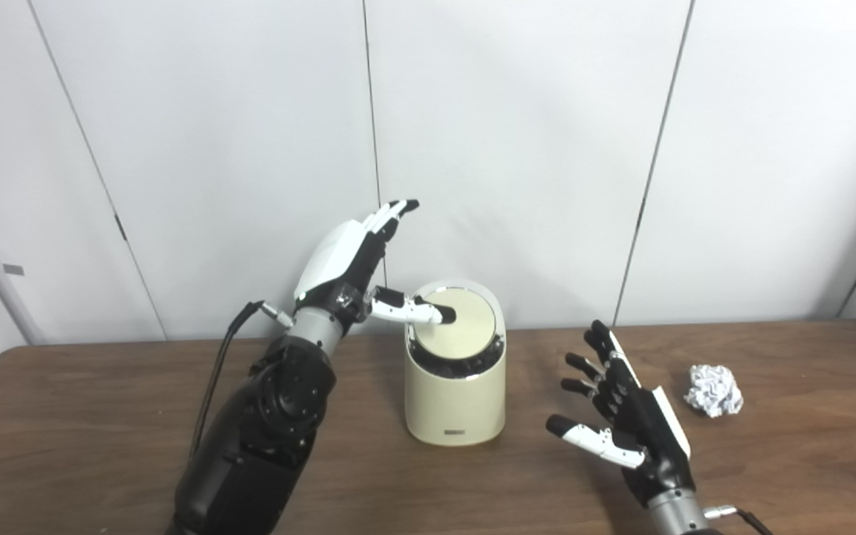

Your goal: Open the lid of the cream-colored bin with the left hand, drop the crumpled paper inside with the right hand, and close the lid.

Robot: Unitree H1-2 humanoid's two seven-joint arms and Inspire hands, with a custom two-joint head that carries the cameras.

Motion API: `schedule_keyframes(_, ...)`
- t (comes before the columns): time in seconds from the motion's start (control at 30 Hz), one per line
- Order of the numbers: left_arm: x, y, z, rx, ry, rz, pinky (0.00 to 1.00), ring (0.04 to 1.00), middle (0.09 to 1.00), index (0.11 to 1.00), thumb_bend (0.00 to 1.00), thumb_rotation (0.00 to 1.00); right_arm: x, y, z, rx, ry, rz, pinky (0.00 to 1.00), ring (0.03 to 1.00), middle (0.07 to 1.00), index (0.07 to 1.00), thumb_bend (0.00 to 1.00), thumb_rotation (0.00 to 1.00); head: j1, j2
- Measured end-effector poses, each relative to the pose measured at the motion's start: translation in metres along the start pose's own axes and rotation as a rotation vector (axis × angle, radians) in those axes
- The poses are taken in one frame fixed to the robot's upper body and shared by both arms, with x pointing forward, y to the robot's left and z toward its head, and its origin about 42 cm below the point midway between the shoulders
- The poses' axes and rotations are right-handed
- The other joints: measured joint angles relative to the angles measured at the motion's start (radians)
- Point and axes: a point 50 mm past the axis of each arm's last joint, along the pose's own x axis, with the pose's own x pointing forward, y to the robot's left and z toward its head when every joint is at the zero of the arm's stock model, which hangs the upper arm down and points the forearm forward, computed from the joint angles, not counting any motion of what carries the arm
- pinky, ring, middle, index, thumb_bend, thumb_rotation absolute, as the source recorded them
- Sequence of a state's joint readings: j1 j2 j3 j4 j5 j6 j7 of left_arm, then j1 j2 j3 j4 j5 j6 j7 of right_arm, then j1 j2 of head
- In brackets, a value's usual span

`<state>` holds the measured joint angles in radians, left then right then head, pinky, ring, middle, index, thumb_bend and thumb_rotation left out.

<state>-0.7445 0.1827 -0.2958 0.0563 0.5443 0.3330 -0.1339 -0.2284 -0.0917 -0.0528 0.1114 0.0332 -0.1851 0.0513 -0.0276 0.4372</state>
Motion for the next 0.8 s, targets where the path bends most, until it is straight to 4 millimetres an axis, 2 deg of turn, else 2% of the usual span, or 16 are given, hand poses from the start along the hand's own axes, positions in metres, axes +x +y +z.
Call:
schedule_keyframes(0.1,0.000,-0.003,0.001,0.038,-0.012,-0.001,0.90,1.000,1.000,1.000,0.98,0.21,0.000,0.002,0.002,0.002,0.000,0.001,0.75,0.868,0.974,0.972,0.87,0.29,-0.003,0.000)
schedule_keyframes(0.27,0.000,-0.008,0.001,0.117,-0.038,0.000,0.88,1.000,1.000,1.000,1.00,0.23,0.000,0.004,0.001,-0.002,0.003,0.002,0.76,0.871,0.974,0.970,0.87,0.29,-0.009,-0.002)
schedule_keyframes(0.57,0.000,-0.012,0.000,0.270,-0.092,0.044,0.93,1.000,1.000,1.000,0.99,0.19,0.000,0.005,0.002,-0.003,0.003,0.000,0.76,0.876,0.978,0.974,0.86,0.30,-0.012,0.000)
schedule_keyframes(0.8,0.001,-0.018,0.002,0.338,-0.125,0.058,0.92,1.000,1.000,1.000,1.00,0.20,0.001,0.006,0.005,-0.008,-0.010,0.002,0.75,0.870,0.974,0.974,0.87,0.30,-0.015,0.003)
